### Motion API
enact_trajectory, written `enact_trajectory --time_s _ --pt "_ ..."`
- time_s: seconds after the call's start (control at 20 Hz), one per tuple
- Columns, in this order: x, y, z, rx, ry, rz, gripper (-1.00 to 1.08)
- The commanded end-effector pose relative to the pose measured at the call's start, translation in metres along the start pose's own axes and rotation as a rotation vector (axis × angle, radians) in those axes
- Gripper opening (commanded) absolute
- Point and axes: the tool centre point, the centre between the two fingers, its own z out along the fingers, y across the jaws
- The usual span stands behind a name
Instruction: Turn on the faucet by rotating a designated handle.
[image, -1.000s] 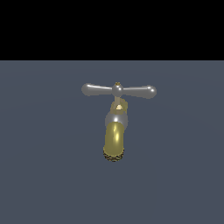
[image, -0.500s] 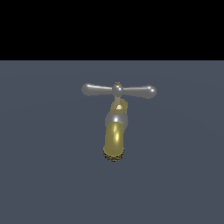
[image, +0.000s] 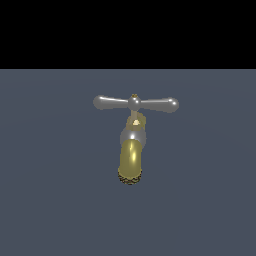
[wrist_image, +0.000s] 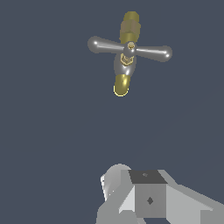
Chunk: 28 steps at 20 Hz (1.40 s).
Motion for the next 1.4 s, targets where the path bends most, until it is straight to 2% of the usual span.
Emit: enact_trajectory --time_s 0.0,0.45,0.9,1.35 --pt "0.006 -0.001 0.002 0.009 0.000 0.024 -1.00" --pt "0.043 -0.008 0.014 0.056 -0.006 0.177 -1.00" --pt "0.092 -0.019 0.037 0.103 -0.024 0.395 -1.00" --pt "0.138 -0.031 0.068 0.128 -0.047 0.627 -1.00"
